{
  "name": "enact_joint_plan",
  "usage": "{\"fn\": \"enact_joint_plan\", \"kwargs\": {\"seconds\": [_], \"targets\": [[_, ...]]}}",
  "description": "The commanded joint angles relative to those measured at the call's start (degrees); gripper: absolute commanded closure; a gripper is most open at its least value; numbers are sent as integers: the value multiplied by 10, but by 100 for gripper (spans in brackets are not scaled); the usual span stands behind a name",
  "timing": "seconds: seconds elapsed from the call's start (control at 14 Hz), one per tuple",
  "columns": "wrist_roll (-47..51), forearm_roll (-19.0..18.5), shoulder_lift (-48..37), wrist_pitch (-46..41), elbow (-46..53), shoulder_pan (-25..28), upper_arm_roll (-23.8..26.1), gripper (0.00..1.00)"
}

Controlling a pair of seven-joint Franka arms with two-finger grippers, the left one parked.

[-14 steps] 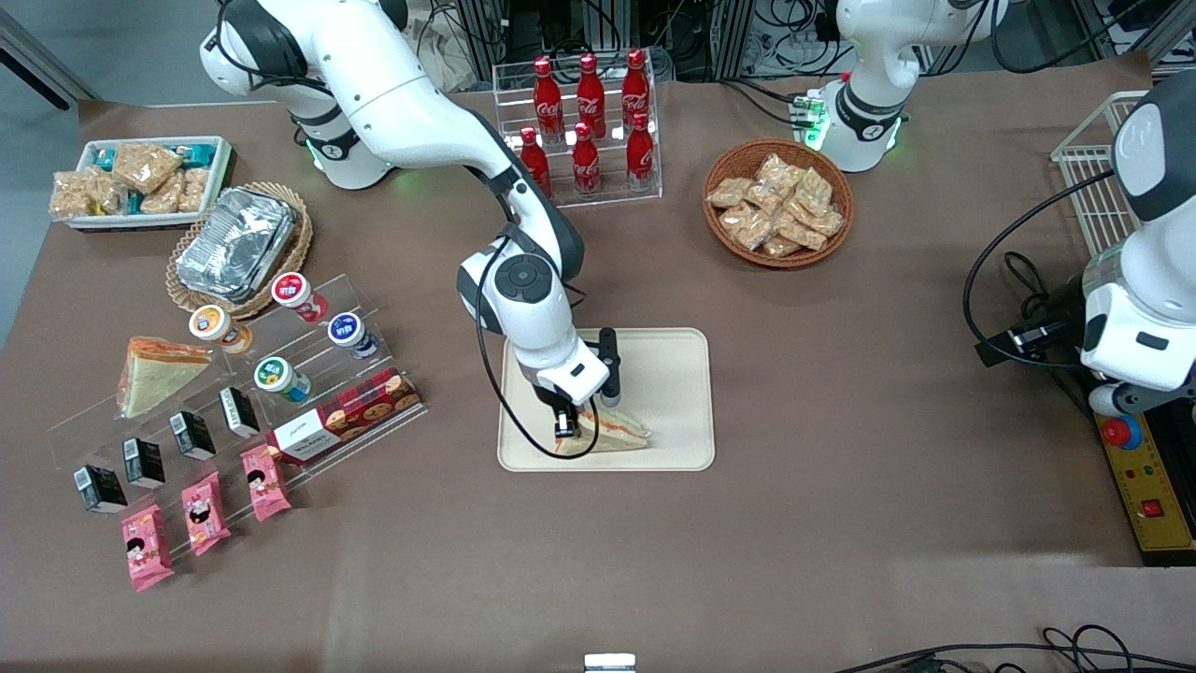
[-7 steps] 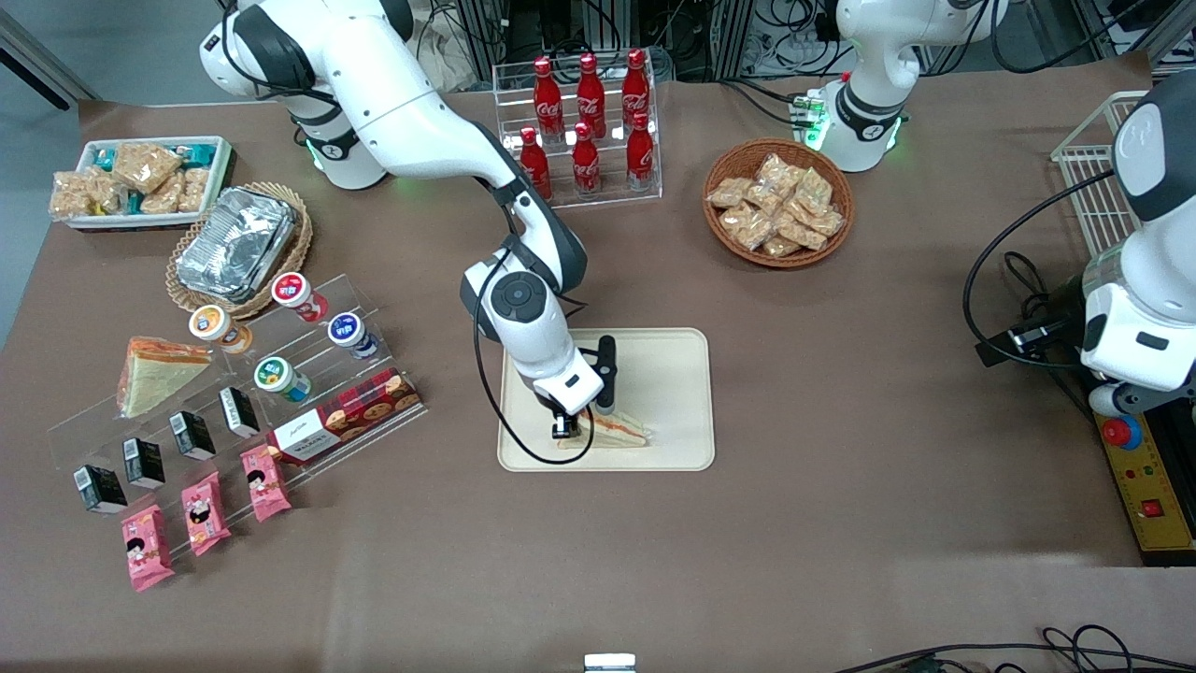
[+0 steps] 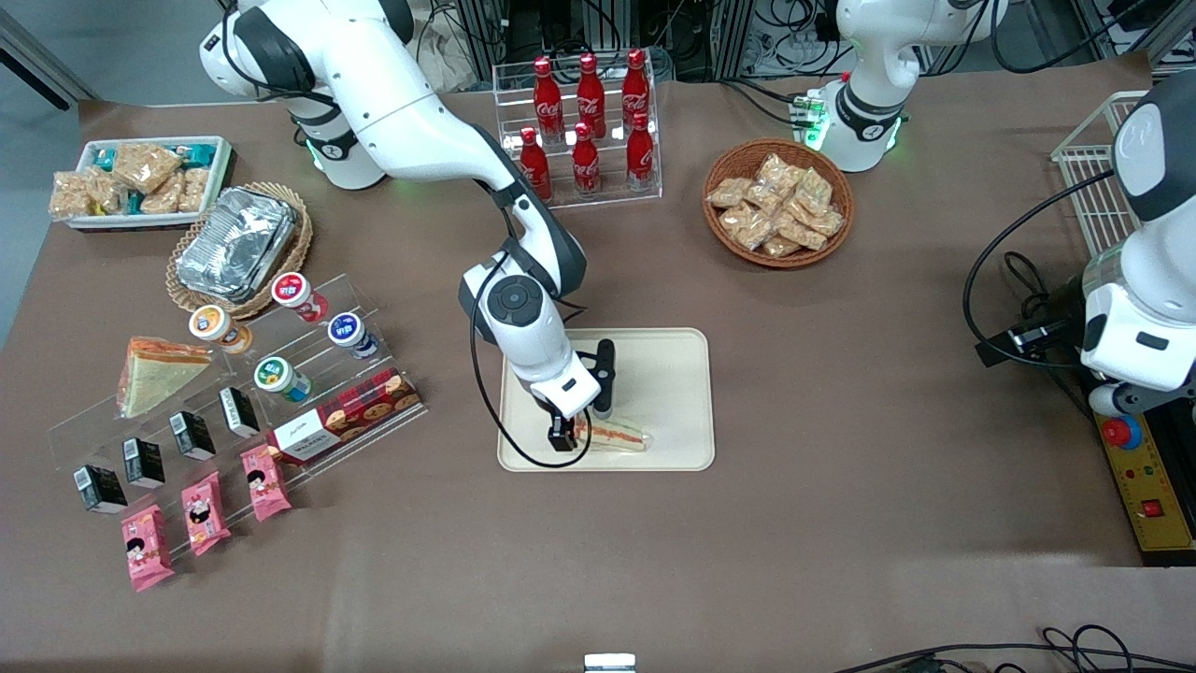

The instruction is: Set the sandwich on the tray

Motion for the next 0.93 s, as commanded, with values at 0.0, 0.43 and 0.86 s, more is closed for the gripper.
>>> {"fn": "enact_joint_plan", "kwargs": {"seconds": [0.0, 0.43, 0.86], "targets": [[-5, 29, -13, -13, 2, -3, 1, 1], [-6, 44, -109, -179, 0, -34, -3, 1], [123, 28, -194, -330, -2, -71, -53, 1]]}}
